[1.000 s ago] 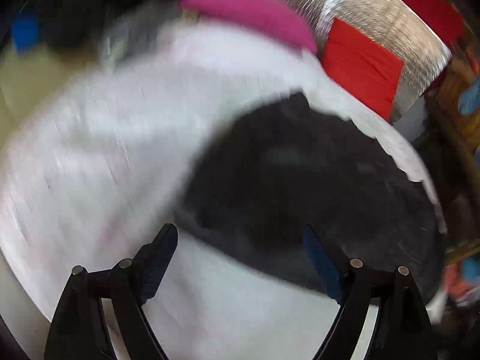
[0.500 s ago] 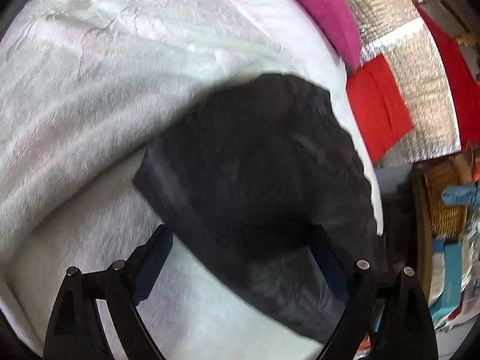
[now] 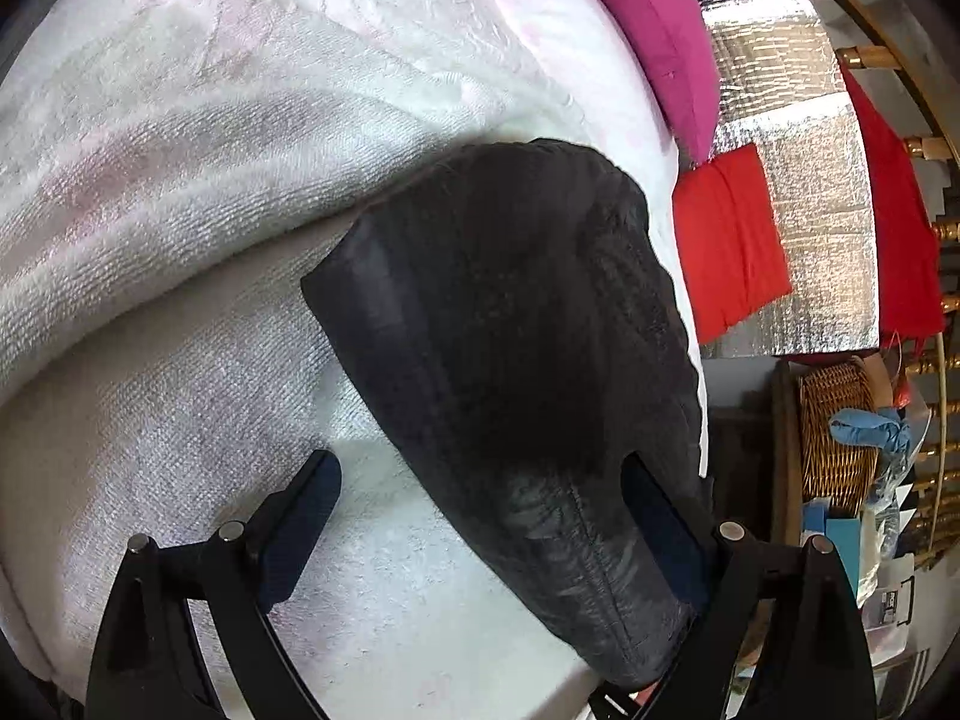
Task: Fold large clothes
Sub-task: 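Grasp the folded jacket with both grippers and flip it over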
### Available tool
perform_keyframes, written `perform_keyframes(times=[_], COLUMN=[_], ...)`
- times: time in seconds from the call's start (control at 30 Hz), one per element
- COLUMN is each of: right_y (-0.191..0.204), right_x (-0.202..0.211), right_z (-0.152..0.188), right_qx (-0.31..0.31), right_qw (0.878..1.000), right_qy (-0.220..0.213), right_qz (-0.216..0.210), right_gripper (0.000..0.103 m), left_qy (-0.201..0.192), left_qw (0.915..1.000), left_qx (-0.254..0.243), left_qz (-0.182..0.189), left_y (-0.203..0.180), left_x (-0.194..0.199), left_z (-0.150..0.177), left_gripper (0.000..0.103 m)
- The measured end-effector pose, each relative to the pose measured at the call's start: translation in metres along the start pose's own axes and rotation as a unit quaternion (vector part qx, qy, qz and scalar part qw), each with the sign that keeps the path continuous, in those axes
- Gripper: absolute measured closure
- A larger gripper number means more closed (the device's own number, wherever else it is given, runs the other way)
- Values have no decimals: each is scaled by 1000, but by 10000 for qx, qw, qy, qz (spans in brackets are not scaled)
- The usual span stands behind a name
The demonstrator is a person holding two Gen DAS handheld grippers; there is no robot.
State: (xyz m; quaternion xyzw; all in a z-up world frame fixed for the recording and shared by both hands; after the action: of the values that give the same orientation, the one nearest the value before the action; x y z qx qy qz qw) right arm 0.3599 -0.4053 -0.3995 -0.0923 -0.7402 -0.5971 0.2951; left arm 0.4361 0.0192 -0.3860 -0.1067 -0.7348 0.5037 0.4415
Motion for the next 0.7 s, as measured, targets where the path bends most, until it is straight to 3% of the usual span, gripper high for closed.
perform_keyframes(times=[0.4, 0.47, 0.53, 0.7], right_y=[3, 1, 1, 1], right_x=[-3, -1, -1, 2], right_z=[1, 0, 1, 3], right_qx=[106, 133, 175, 304], right_qw=[9999, 9999, 9998, 9991], right_qy=[-8, -12, -40, -205], right_qz=[-99, -84, -60, 196], right_gripper=[17, 18, 19, 39], left_qy=[-129, -237, -264, -303], left_qw=[9979, 9990, 9993, 9987], left_qx=[263, 110, -15, -340], left_qz=[574, 363, 255, 208], left_y=[-6, -8, -8, -19], left_x=[-29, -30, -32, -31], left_z=[-22, -21, -21, -19], left_gripper=[10, 33, 42, 65])
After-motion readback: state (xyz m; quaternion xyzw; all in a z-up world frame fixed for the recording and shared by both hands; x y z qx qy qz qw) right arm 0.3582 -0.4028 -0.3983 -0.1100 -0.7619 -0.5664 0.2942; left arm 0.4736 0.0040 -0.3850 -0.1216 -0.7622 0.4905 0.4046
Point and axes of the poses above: each gripper's, at about its wrist camera, not at the fingertips, and x roughly against the way its jaws point, y to its left, z to its underside, the point moved 3 cm from there along -x, roughly the way its jaws point, and after that the axes turned 8 degrees about z, right-handed, at the moved point
